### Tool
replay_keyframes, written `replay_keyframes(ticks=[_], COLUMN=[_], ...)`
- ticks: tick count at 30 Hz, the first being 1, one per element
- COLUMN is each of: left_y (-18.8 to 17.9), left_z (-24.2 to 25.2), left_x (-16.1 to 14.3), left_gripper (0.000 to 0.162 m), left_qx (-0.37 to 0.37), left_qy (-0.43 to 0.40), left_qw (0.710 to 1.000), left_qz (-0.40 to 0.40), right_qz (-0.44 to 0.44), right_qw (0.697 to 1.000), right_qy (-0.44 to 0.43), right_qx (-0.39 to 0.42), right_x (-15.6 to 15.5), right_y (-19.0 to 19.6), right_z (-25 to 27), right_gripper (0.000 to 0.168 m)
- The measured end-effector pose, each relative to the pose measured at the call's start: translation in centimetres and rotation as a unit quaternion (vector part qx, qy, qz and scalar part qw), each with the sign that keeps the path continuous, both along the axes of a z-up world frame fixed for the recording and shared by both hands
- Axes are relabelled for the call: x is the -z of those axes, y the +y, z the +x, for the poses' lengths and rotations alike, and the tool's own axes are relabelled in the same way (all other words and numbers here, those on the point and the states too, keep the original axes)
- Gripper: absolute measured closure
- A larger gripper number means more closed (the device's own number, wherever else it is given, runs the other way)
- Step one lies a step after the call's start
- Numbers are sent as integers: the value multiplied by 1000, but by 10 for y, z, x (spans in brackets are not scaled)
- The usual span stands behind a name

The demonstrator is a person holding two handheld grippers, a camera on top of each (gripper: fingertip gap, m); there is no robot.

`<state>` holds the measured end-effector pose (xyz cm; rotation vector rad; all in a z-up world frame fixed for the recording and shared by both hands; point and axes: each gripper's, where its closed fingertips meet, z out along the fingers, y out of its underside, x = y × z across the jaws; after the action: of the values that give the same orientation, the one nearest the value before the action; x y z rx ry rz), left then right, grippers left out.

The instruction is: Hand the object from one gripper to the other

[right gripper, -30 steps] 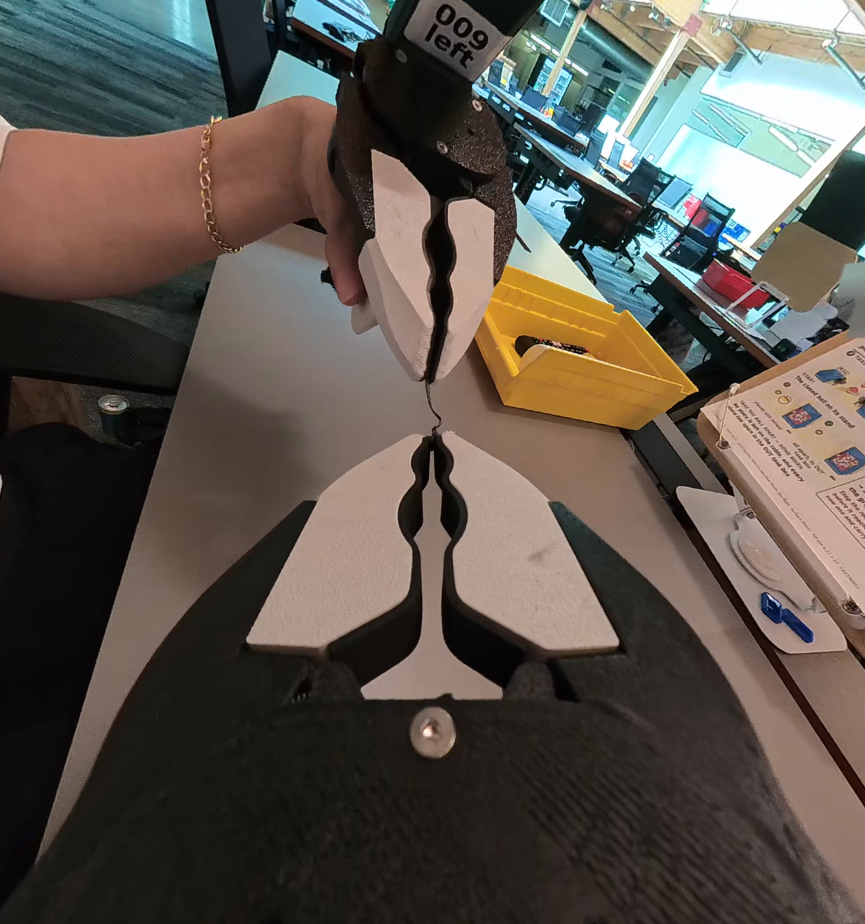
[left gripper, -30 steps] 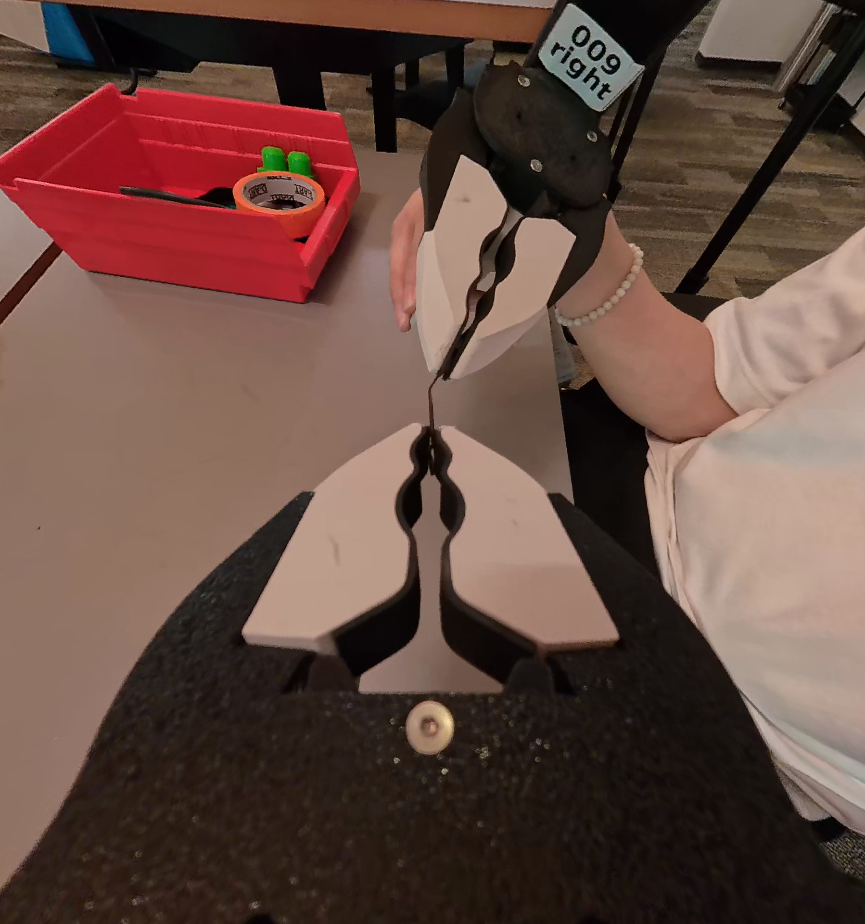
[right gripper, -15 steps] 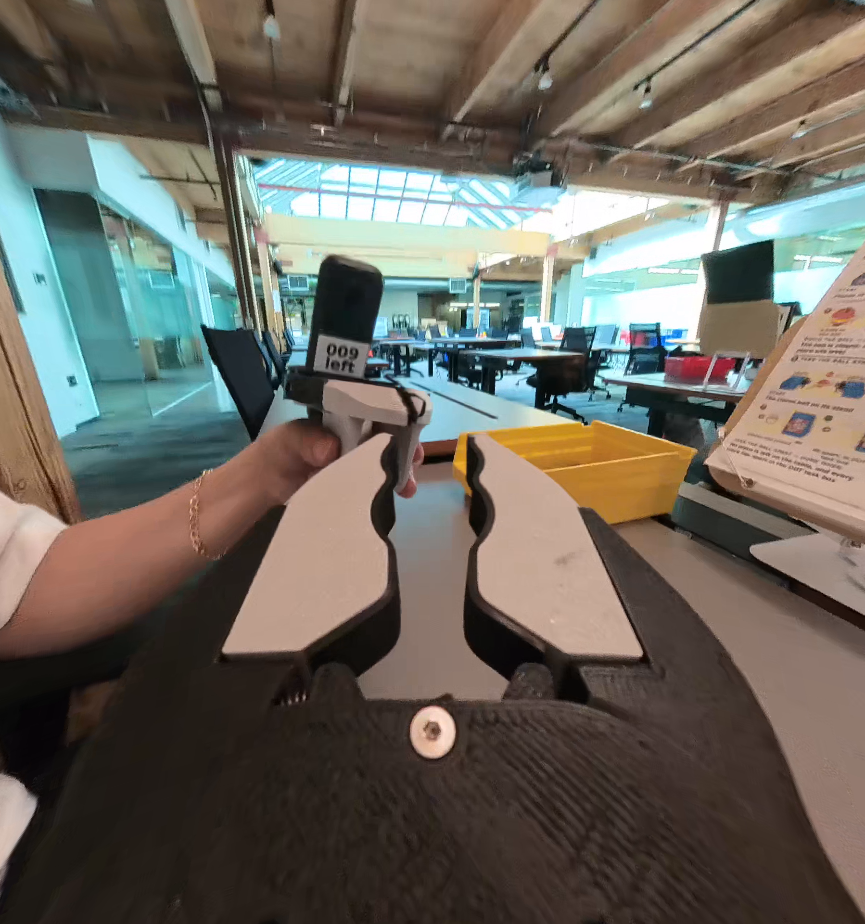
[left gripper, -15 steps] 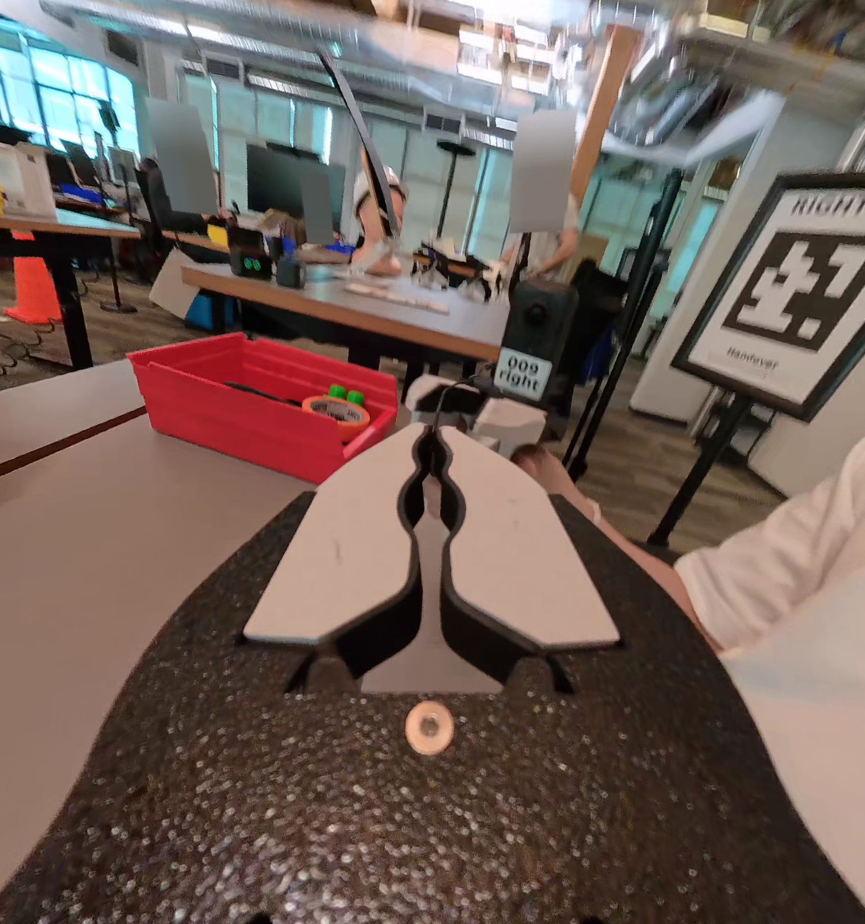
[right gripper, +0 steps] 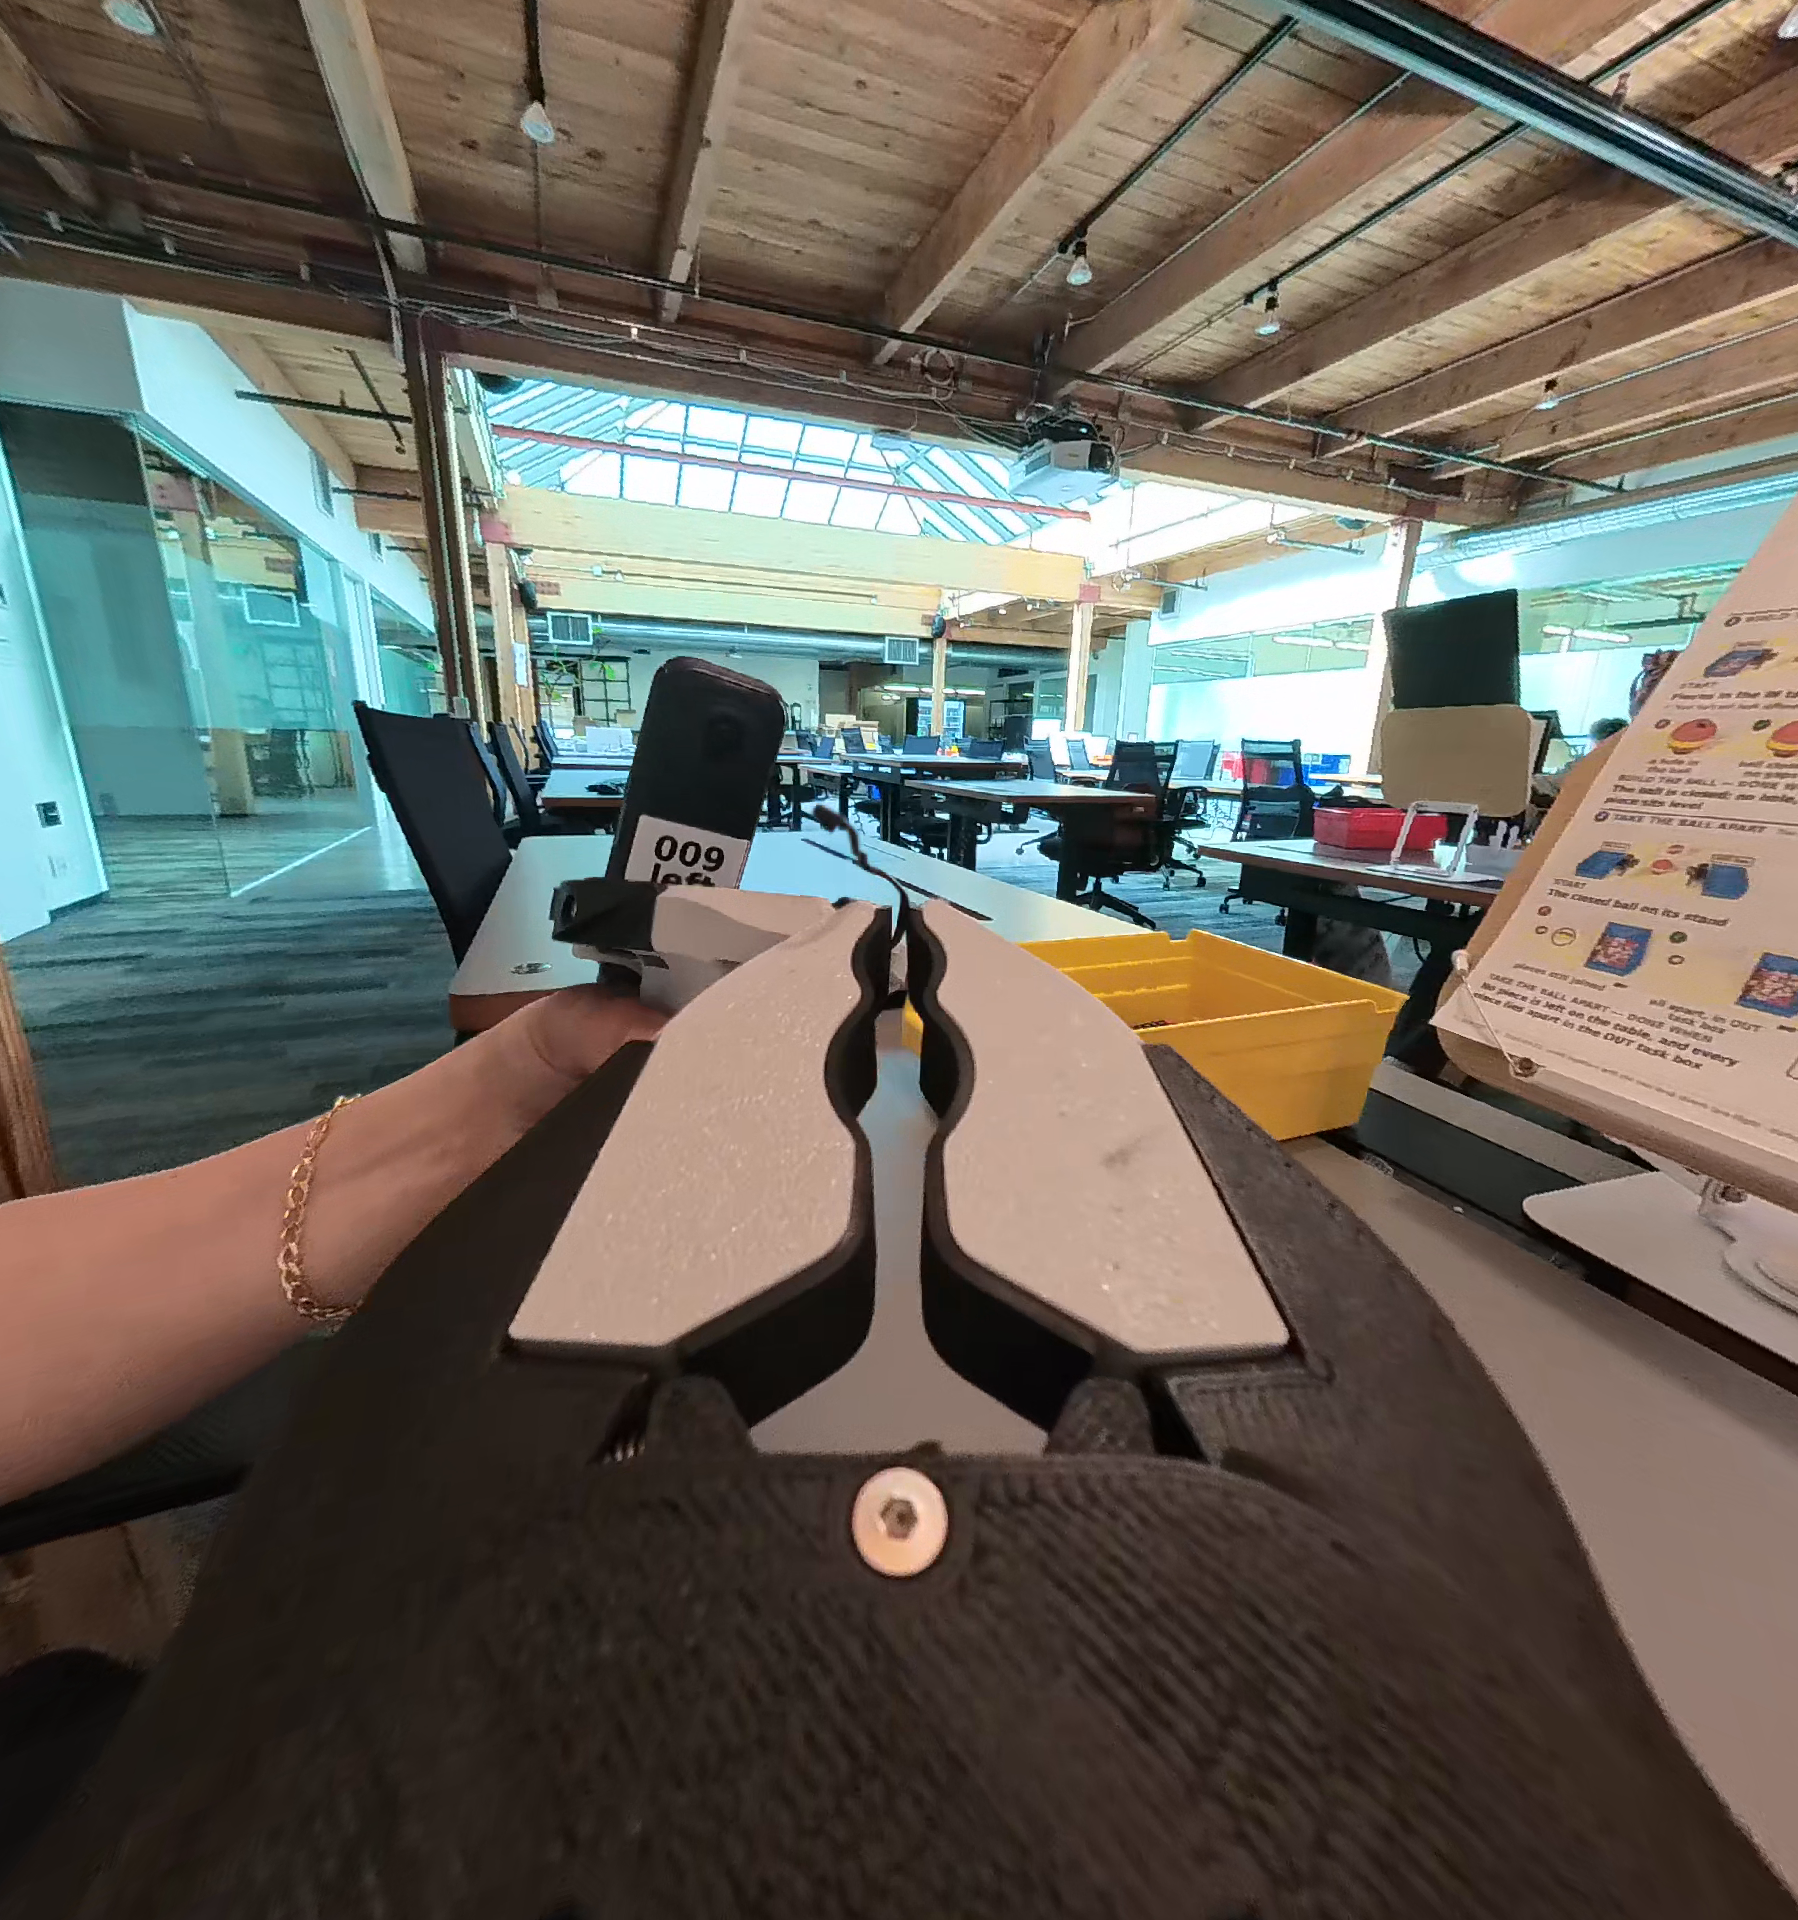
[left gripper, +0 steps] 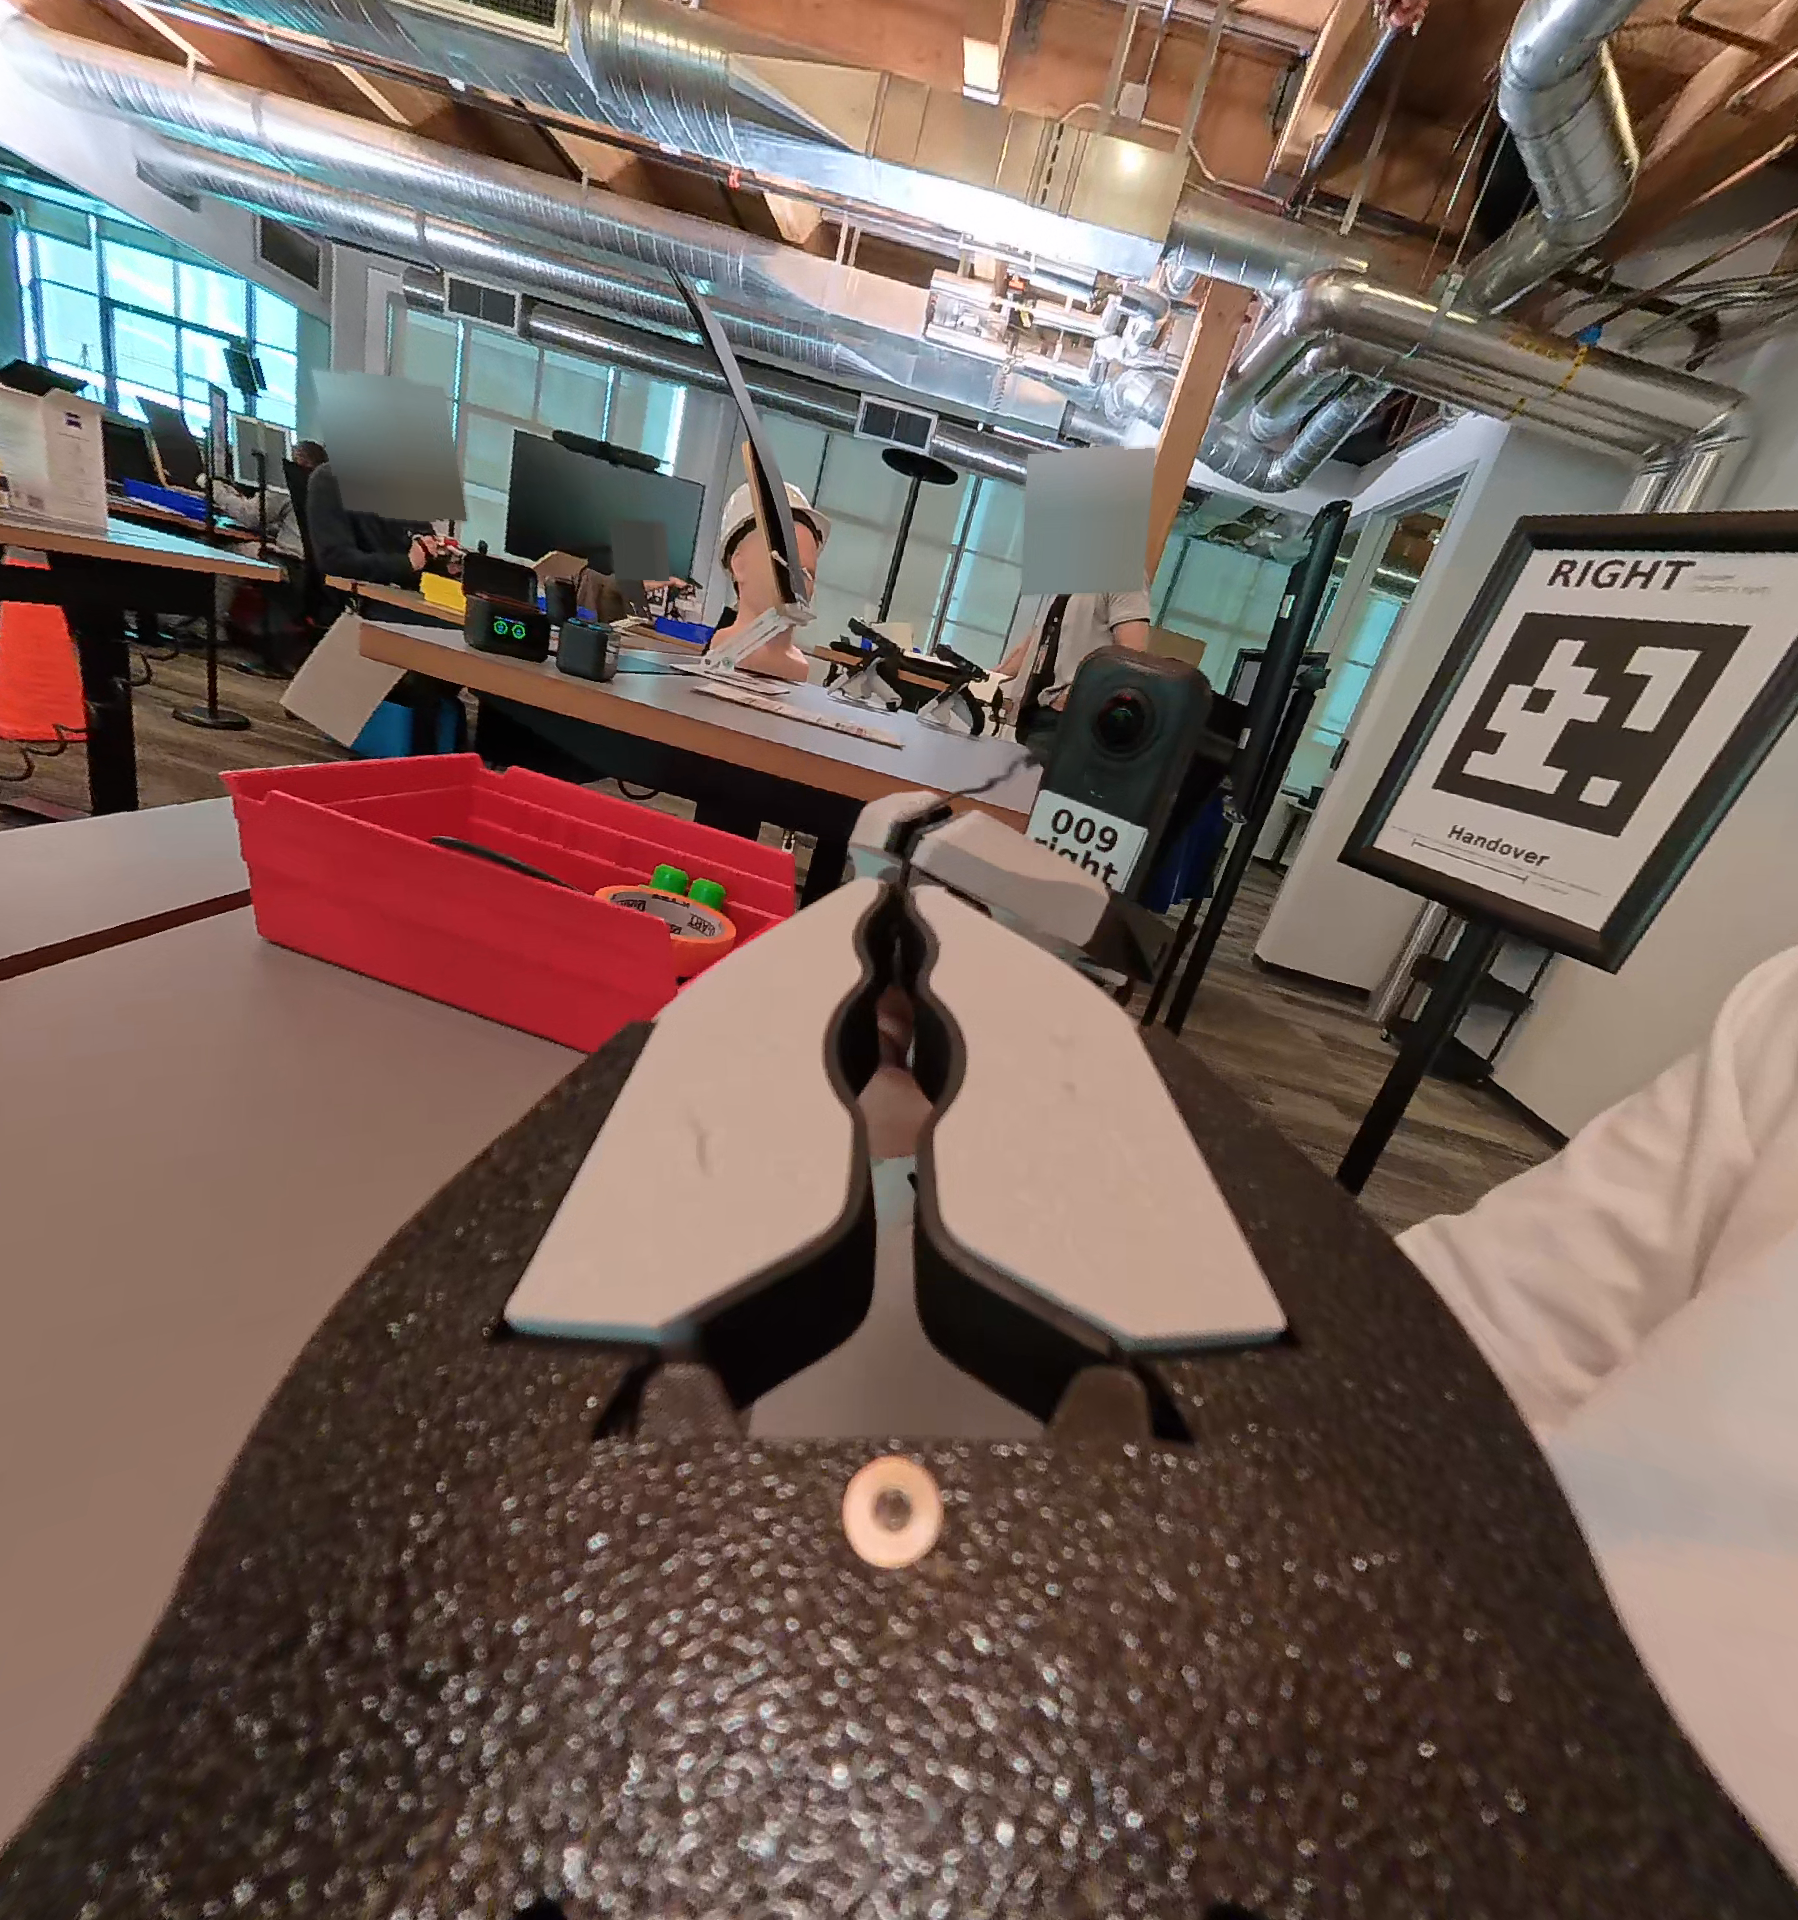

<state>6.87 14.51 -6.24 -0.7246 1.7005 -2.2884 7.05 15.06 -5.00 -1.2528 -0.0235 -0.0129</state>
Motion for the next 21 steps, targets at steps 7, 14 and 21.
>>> replay_keyframes(ticks=[7,14,21], left_y=[5,-5,-4], left_z=[6,-3,0], left_x=[10,1,10], left_gripper=[153,141,150], left_qx=[-48,-190,-223], left_qy=[-3,-172,-161], left_qw=[996,914,879], left_qz=[70,313,389], right_qz=[-52,-181,-209], right_qw=[998,963,944], right_qy=[-16,-128,-177], right_qx=[27,155,184], right_x=[11,39,39], right_y=[4,10,16], right_z=[5,24,18], right_gripper=[168,167,168])
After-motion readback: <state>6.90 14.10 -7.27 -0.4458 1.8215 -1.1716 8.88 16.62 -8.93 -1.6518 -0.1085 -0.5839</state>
